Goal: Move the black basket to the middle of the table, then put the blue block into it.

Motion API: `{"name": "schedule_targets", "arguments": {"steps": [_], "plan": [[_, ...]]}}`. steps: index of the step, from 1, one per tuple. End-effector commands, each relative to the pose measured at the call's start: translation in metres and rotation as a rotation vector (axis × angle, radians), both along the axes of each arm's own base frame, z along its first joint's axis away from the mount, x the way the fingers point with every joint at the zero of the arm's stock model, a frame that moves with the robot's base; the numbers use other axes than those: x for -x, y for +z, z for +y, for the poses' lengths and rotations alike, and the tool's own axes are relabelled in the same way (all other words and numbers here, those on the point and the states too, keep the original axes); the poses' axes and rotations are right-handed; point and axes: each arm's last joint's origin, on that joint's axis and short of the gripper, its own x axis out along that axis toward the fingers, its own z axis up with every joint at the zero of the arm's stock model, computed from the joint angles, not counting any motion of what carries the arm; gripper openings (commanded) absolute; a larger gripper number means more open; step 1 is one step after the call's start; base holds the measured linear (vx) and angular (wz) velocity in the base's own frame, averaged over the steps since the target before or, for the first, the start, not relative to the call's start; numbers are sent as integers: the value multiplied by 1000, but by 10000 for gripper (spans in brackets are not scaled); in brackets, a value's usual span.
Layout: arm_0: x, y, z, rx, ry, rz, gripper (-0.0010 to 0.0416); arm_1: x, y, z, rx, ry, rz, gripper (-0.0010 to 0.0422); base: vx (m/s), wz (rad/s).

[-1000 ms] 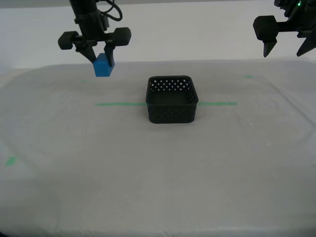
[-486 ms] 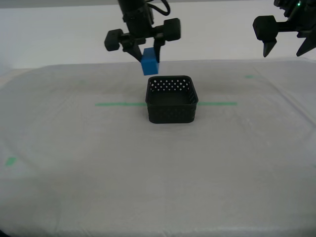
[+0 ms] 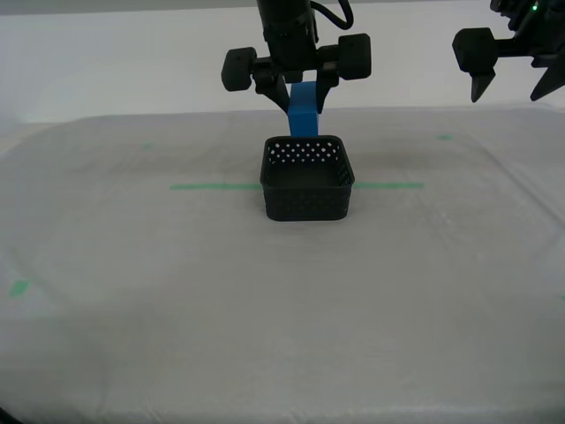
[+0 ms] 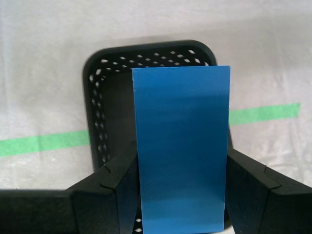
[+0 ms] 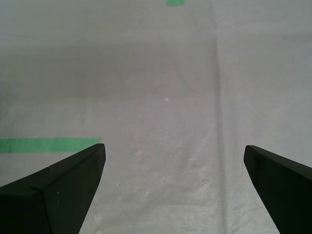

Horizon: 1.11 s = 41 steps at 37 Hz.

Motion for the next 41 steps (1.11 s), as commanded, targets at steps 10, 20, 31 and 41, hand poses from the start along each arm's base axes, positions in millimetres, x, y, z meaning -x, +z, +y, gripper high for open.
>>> {"name": "schedule_targets", "arguments": {"steps": [10,20,31,41], "plan": [[0,0,0,3,0,-1,399,3,-2,-3,-20,77,-35,0,0,0],[0,0,0,3,0,-1,399,8,-23,-3,-1,94,-59,0,0,0],[0,0,0,3,1,-1,399,10,-39,-2,20,84,-82,0,0,0],[0,0,0,3,1,-1,399,10,-40,-2,25,81,-87,0,0,0]]}}
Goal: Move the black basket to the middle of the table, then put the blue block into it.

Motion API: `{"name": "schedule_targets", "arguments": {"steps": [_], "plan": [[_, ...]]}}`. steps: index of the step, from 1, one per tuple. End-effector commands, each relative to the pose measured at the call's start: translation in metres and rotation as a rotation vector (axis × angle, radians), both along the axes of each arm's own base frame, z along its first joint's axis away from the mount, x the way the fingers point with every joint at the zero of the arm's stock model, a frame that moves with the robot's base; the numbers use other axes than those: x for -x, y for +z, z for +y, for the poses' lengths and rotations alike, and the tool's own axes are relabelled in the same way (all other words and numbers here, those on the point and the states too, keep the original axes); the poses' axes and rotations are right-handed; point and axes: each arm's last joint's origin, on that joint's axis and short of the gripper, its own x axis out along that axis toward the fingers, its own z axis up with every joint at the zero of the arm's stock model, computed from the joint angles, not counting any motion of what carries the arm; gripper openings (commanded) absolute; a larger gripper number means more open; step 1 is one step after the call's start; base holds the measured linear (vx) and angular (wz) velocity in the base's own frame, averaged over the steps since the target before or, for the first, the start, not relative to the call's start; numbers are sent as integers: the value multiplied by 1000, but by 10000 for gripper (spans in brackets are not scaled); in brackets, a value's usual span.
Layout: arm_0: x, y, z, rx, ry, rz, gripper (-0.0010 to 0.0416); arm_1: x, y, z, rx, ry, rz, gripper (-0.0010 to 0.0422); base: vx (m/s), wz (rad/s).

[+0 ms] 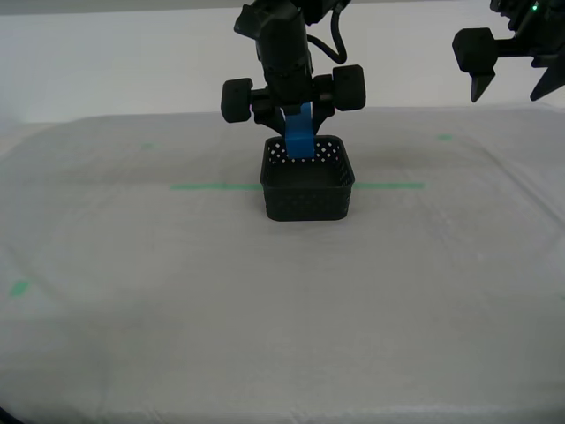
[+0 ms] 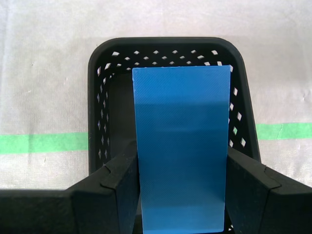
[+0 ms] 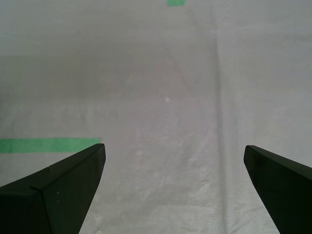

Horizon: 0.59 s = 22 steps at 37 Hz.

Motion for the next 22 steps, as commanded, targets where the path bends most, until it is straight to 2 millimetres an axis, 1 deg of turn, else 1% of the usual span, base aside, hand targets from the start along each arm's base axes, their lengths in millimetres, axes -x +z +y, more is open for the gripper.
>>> {"name": "schedule_targets", "arguments": {"steps": [1,19,22], "plan": [[0,0,0,3,0,-1,398,0,1,-1,7,0,-7,0,0,0],[0,0,0,3,0,-1,399,1,1,-2,6,-3,-6,0,0,0],[0,0,0,3,0,-1,398,1,1,-1,3,-3,-3,7,0,0]]}}
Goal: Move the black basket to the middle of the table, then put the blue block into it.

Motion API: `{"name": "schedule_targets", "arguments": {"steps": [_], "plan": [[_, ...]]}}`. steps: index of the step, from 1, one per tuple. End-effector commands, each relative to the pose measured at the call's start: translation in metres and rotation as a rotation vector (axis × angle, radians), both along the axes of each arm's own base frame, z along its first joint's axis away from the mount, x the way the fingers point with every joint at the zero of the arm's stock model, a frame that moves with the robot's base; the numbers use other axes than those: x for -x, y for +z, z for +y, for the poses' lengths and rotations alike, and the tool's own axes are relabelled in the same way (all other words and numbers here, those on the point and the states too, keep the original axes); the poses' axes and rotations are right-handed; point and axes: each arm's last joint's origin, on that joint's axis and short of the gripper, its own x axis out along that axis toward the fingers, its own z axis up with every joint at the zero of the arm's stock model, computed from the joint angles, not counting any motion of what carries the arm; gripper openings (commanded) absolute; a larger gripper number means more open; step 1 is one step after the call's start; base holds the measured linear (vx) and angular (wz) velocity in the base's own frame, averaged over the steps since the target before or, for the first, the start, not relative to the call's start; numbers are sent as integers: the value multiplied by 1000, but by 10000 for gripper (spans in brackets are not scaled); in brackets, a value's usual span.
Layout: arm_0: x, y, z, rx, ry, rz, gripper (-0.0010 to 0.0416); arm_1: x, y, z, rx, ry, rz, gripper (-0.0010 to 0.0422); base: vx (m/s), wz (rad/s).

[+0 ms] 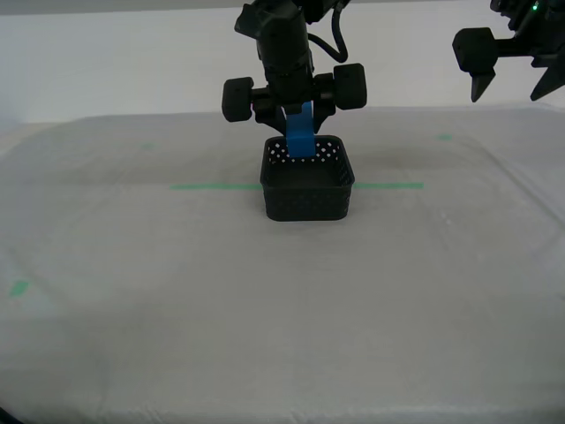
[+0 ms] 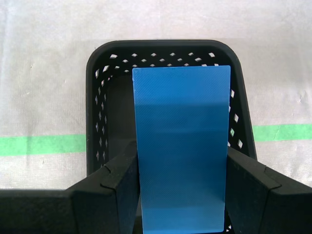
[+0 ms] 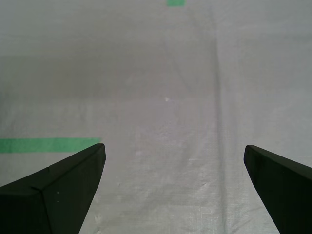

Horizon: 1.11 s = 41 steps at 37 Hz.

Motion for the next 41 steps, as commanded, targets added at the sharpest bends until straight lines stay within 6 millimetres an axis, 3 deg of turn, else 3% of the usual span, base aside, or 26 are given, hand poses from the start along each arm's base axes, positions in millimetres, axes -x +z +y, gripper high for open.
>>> {"name": "schedule_targets", "arguments": {"steps": [1,19,35,41], "plan": [[0,0,0,3,0,-1,399,1,0,0,-3,-2,2,12,0,0],[0,0,0,3,0,-1,399,1,0,0,-14,-42,13,183,0,0],[0,0,0,3,0,-1,399,2,-1,-1,-9,-73,30,403,0,0],[0,0,0,3,0,-1,399,2,-1,-1,25,-95,58,386,0,0]]}}
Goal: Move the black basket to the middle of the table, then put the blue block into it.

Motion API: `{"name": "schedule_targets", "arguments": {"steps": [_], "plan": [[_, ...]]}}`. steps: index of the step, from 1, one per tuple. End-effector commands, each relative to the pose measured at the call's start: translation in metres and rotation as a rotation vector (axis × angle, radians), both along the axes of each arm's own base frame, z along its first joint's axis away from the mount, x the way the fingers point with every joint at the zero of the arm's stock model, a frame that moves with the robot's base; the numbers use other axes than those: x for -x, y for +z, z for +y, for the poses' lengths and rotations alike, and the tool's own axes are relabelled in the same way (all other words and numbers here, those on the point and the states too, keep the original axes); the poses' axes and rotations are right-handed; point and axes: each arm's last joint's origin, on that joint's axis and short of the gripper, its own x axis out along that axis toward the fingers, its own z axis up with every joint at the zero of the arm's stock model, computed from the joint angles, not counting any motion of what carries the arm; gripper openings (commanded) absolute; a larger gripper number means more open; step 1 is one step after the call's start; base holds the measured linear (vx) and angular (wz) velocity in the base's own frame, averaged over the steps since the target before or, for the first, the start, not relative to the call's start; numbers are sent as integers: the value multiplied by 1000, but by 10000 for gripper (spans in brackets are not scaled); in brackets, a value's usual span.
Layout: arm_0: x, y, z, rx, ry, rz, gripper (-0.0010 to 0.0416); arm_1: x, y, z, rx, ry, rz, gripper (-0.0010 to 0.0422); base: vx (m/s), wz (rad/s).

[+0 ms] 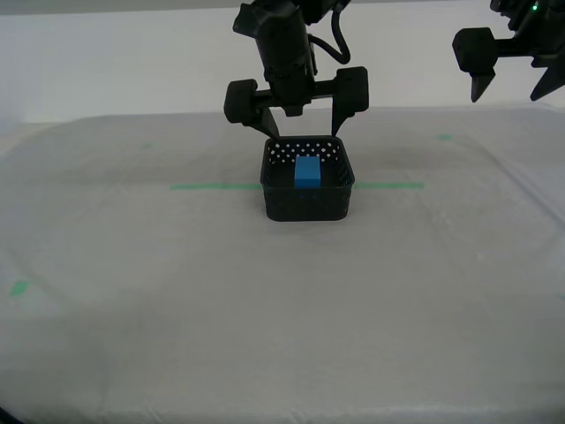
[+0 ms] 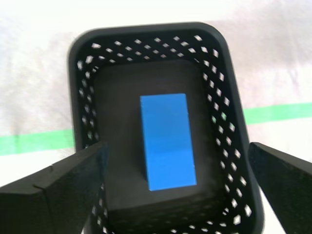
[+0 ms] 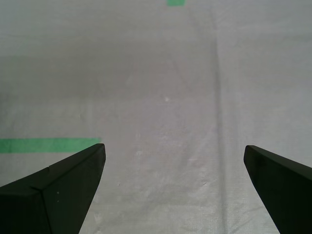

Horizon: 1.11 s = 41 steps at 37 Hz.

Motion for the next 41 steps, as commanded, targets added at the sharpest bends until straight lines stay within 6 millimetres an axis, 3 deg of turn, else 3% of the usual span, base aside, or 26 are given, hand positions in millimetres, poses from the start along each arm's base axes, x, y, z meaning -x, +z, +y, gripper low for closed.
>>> {"name": "schedule_targets", "arguments": {"steps": [1,3,23,41], "plan": [[0,0,0,3,0,-1,398,0,0,-1,23,-11,20,393,0,0],[0,0,0,3,0,-1,399,0,0,0,19,-17,17,408,0,0],[0,0,0,3,0,-2,398,0,8,5,-20,-85,-1,401,0,0],[0,0,0,3,0,-1,399,-11,31,31,-37,-81,-26,401,0,0]]}}
